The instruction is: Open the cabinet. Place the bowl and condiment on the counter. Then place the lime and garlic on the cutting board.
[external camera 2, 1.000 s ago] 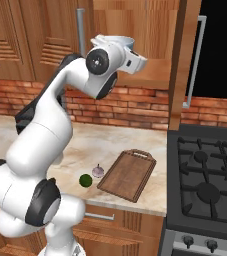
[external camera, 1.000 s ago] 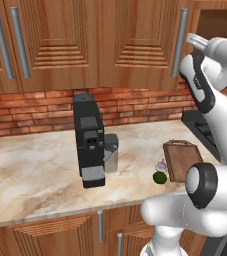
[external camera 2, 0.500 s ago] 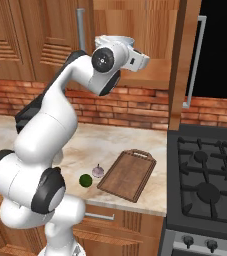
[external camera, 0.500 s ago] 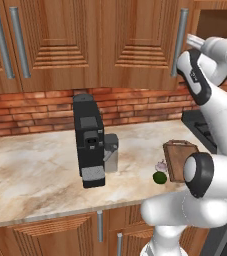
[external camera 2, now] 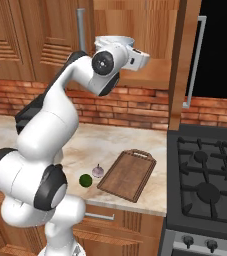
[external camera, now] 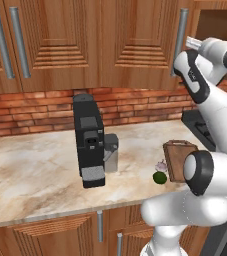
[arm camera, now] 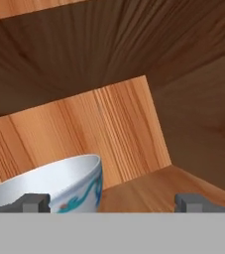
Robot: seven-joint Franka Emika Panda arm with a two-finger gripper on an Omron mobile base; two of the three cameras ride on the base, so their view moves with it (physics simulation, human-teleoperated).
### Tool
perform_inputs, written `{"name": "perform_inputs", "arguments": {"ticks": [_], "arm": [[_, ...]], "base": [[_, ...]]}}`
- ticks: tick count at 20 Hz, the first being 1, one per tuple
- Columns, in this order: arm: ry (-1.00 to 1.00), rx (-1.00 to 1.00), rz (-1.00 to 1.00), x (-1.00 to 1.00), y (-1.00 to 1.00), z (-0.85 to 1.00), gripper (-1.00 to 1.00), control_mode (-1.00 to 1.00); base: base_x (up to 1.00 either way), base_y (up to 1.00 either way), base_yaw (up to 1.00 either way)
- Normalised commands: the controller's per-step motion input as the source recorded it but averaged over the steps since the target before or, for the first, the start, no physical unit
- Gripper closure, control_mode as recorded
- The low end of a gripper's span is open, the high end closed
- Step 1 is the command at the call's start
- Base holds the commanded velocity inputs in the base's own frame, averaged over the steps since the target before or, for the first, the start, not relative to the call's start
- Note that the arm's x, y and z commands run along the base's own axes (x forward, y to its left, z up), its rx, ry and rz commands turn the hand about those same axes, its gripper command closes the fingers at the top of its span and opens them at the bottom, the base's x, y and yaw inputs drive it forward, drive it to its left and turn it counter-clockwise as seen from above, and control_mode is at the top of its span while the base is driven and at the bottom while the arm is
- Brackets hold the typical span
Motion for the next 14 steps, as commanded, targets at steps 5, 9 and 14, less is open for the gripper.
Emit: {"name": "perform_inputs", "arguments": {"ticks": [5,9,14], "arm": [[-0.04,-0.05,0.05,-0.12,0.39,0.14,-1.0,-1.0],[0.0,-0.06,0.09,-0.14,0.5,0.19,-1.0,-1.0],[-0.01,-0.05,0.09,-0.13,0.52,0.14,-1.0,-1.0]], "base": [[0.0,0.0,0.0],[0.0,0.0,0.0],[0.0,0.0,0.0]]}}
